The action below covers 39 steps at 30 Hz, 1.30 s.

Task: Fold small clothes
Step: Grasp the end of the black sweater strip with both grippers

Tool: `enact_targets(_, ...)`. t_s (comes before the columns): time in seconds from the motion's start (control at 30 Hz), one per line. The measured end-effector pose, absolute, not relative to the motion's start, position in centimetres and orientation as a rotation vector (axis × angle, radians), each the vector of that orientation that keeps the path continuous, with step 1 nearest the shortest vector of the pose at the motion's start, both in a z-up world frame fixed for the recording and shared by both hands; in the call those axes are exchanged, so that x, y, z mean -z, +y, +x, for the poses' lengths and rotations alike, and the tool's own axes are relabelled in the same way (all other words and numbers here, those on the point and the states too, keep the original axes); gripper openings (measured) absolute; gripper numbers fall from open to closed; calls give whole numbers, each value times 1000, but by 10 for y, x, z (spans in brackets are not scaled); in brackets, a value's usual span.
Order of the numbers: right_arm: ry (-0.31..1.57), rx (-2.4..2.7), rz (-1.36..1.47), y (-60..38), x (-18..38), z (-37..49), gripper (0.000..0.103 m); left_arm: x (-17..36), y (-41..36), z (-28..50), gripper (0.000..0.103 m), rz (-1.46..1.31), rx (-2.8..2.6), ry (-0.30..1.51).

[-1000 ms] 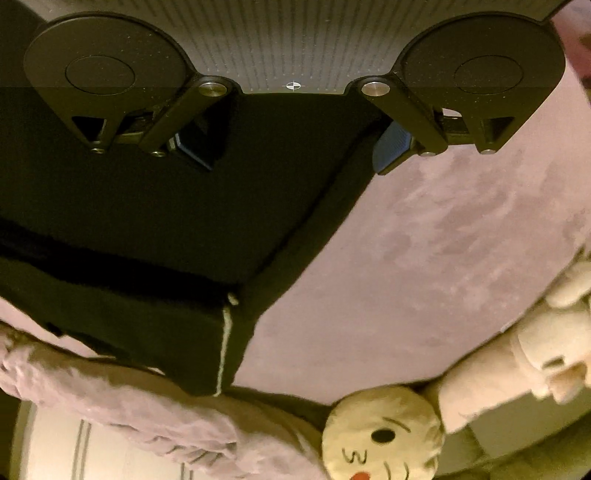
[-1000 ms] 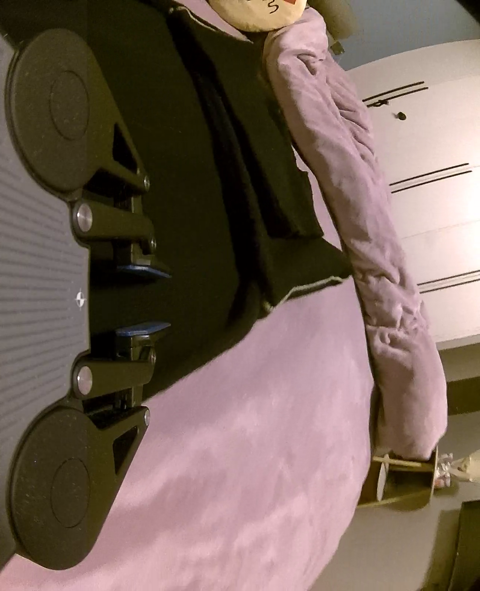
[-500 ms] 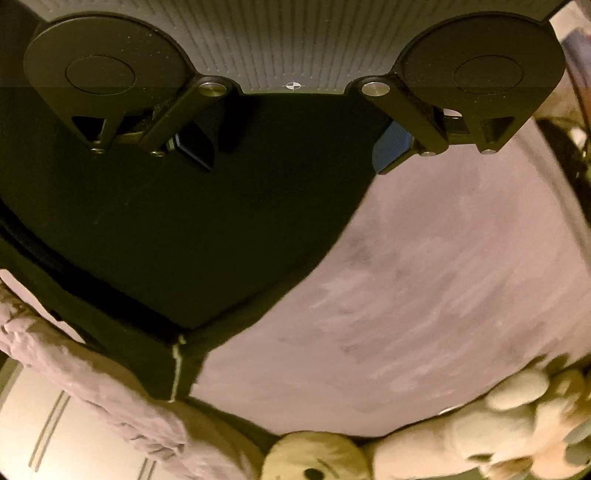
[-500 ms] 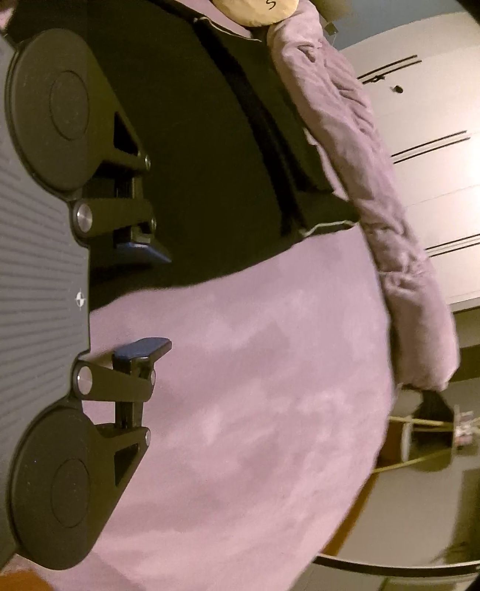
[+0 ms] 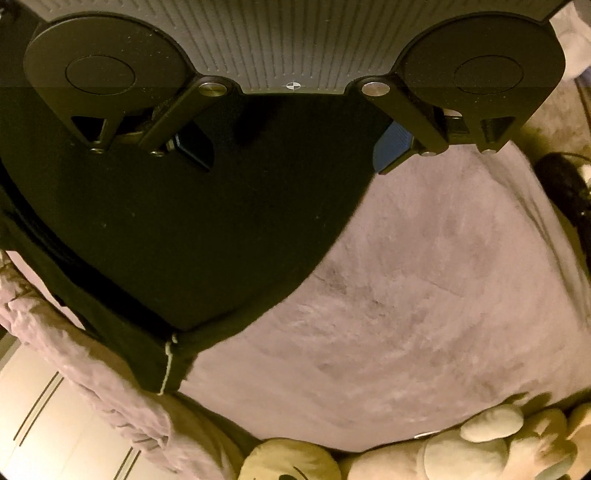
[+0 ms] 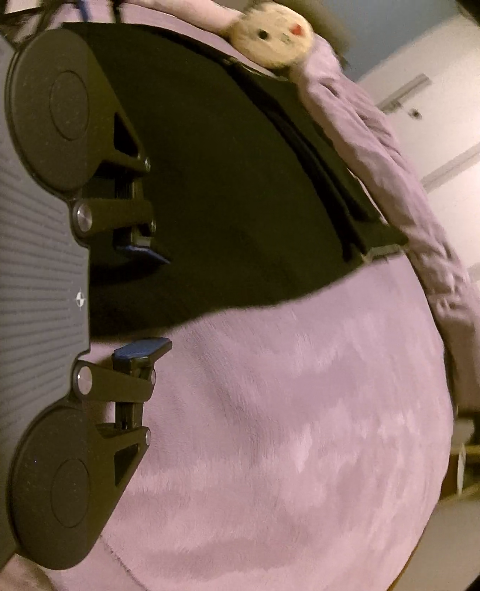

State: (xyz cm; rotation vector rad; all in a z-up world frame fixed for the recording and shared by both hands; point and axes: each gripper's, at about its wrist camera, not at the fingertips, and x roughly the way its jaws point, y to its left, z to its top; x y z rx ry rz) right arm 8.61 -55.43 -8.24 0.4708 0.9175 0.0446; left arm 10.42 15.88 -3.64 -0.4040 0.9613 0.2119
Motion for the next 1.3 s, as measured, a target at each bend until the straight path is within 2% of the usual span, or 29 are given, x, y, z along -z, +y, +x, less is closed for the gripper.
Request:
enact_targets(0.03,926,-68,454,-553,82,86,33,36,158,105,97,-407,-211,963)
enact_targets(0.3,978,-125,349,-539,83,82,33,34,144,111,97,-398,-202,973)
enact_targets(0.4,994,-159,308,-533,81,86,19,32,142,112,97,-400,-195,966)
enact_targets(0.53,986,-198,356,-533,77,90,11,32,147,114,97,-409,-191,963)
enact_targets(0.67,960,-210,479,-540,74,91,11,32,167,117,97,-445,-177,969)
enact_targets(0.87,974,-192,460,-532,77,94,12,43,200,119,96,-480,-146,1035)
enact_targets(1.07,981,-186,462,-528,77,96,12,55,218,110,86,-541,-130,1065)
enact_targets(1.17,981,-187,457,-526,76,97,12,54,217,109,73,-531,-121,1081)
enact_targets(1.3,979,-189,454,-525,77,97,13,52,211,107,50,-495,-88,1121)
